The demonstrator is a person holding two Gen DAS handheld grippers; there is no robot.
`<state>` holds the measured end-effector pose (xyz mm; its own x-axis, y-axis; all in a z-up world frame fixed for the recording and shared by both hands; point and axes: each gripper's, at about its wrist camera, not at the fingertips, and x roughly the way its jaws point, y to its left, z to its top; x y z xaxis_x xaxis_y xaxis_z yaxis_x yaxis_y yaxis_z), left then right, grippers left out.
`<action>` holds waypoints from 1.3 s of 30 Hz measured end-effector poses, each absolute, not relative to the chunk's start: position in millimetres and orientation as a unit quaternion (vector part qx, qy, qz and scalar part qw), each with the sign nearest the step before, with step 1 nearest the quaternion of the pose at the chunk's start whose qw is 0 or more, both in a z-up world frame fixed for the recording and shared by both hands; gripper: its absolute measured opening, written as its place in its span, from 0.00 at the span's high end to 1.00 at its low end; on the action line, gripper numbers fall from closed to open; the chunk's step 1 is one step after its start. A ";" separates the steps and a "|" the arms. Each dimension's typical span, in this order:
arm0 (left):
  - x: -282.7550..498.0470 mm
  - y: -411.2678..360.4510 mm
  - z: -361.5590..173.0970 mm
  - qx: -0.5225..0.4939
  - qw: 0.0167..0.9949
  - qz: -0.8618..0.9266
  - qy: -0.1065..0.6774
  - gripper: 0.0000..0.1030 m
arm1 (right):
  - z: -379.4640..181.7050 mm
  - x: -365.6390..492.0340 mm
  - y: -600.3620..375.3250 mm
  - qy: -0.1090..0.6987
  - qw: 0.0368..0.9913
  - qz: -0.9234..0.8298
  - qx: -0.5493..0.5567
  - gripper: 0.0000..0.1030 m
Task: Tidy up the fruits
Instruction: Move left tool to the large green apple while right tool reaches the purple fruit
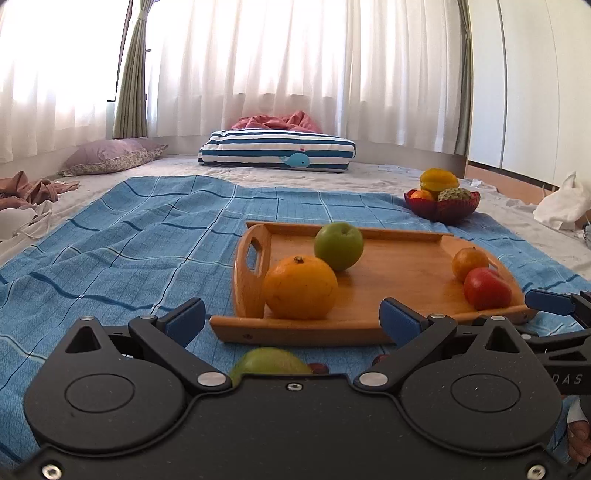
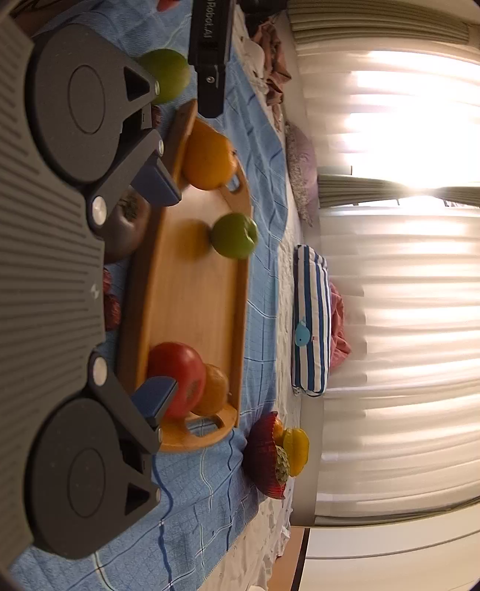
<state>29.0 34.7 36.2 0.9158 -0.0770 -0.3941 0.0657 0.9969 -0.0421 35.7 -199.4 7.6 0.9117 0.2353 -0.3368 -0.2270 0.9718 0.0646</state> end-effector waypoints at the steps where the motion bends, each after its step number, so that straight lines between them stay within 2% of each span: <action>1: 26.9 34.4 33.7 -0.012 0.979 -0.034 0.202 0.02 | 5.3 33.0 -196.9 0.174 0.977 0.120 0.008 0.00; 19: 7.1 27.3 8.2 0.012 0.978 -0.027 0.209 0.03 | -8.5 5.1 -169.1 0.162 0.978 0.129 -0.024 0.00; 30: 3.4 26.1 2.8 0.010 0.976 -0.036 0.215 0.14 | -16.1 -2.8 -147.5 0.156 0.976 0.139 -0.067 0.00; 39: 3.1 28.6 -0.7 0.011 0.975 -0.031 0.220 0.18 | -18.9 -3.8 -140.1 0.160 0.973 0.153 -0.070 0.00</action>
